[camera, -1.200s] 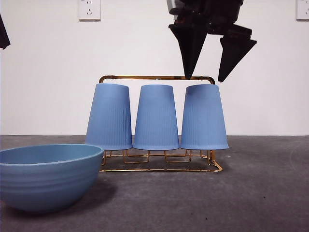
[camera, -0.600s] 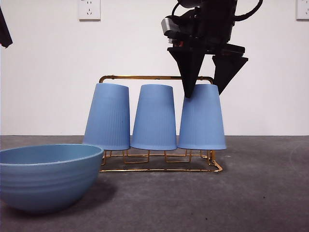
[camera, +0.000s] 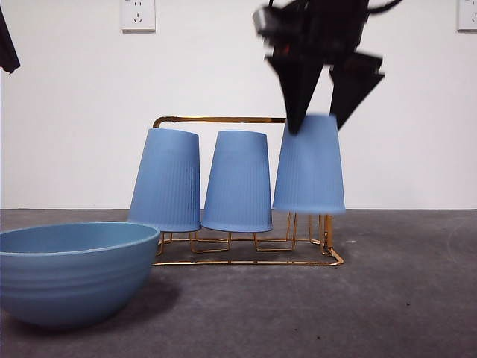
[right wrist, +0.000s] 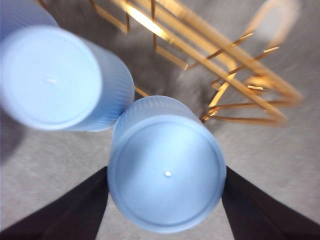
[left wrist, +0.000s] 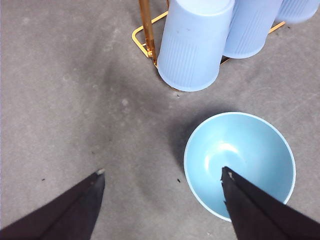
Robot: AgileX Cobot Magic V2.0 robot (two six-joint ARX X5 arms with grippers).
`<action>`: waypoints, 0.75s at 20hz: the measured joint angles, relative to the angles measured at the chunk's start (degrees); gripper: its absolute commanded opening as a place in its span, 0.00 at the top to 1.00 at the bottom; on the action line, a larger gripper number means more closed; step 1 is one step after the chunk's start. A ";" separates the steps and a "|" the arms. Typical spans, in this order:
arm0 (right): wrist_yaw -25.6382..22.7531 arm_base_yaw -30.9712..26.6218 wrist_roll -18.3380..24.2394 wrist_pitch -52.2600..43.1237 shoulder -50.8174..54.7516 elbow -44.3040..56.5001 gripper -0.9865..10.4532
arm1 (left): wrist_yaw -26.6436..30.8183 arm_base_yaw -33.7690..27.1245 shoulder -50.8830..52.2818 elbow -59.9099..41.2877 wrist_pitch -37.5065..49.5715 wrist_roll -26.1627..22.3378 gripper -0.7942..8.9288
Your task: Right arm lift cup from the cupboard, then place it on the right of the bowl
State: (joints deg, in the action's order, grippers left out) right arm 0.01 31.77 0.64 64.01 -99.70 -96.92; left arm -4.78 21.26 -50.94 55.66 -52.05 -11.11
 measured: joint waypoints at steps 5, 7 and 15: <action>-0.24 0.00 -0.55 0.92 8.85 0.00 0.65 | 0.00 0.00 0.00 0.00 0.00 0.00 0.53; -0.24 0.00 -1.11 2.16 12.15 0.00 0.65 | 0.00 0.00 0.00 0.00 0.02 0.00 0.53; -0.31 1.46 -3.56 3.23 27.93 0.50 0.65 | -5.33 0.00 0.79 0.00 0.00 7.96 0.53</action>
State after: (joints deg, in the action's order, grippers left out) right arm -0.30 33.23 -2.92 67.24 -71.77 -96.42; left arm -10.11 21.26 -50.15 55.66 -52.05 -3.16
